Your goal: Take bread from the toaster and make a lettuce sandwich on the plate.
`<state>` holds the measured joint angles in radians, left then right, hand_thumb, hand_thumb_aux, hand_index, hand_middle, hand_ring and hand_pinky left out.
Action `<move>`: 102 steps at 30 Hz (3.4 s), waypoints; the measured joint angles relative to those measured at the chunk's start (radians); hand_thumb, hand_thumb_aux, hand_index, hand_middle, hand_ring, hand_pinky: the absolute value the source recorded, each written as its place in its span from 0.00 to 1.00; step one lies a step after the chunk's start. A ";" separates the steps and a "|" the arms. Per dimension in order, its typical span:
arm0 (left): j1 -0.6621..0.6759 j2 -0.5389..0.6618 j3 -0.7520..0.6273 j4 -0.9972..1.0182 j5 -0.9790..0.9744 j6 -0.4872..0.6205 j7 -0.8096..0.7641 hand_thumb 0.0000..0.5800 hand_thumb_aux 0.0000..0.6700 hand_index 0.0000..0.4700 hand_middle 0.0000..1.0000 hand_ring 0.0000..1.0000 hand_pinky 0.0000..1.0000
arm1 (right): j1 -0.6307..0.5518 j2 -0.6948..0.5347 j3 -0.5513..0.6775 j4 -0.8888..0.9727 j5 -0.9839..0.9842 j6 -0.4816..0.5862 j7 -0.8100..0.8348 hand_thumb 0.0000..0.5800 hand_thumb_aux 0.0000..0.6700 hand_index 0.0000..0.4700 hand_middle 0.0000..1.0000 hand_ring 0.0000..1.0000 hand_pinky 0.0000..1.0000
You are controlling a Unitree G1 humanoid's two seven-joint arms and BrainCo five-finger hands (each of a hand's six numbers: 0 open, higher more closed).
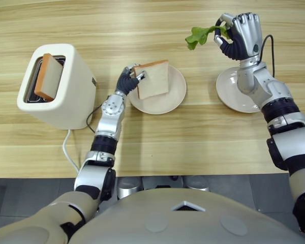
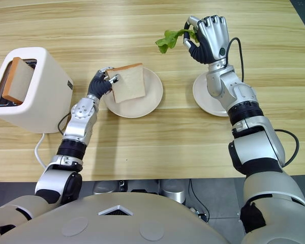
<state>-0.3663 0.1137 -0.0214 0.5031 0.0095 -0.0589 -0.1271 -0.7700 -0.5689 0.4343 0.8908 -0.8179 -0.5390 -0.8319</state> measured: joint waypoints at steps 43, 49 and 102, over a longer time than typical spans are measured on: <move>0.002 0.030 -0.060 0.070 0.080 -0.004 -0.060 0.00 0.00 0.00 1.00 1.00 1.00 | 0.002 0.013 0.000 0.000 0.000 -0.011 0.002 1.00 1.00 0.98 1.00 1.00 1.00; -0.006 0.030 -0.060 0.058 0.086 -0.060 -0.051 0.00 0.00 0.00 1.00 1.00 1.00 | 0.002 0.017 0.000 0.001 -0.001 -0.014 0.003 1.00 1.00 0.98 1.00 1.00 1.00; 0.151 0.157 -0.103 -0.387 0.644 -0.170 0.482 0.00 0.00 0.00 1.00 1.00 1.00 | -0.186 0.390 0.328 0.429 -0.200 -0.022 -0.009 1.00 1.00 0.98 1.00 1.00 1.00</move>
<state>-0.2158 0.2702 -0.1248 0.1164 0.6539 -0.2291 0.3554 -0.9565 -0.1790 0.7618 1.3199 -1.0176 -0.5605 -0.8405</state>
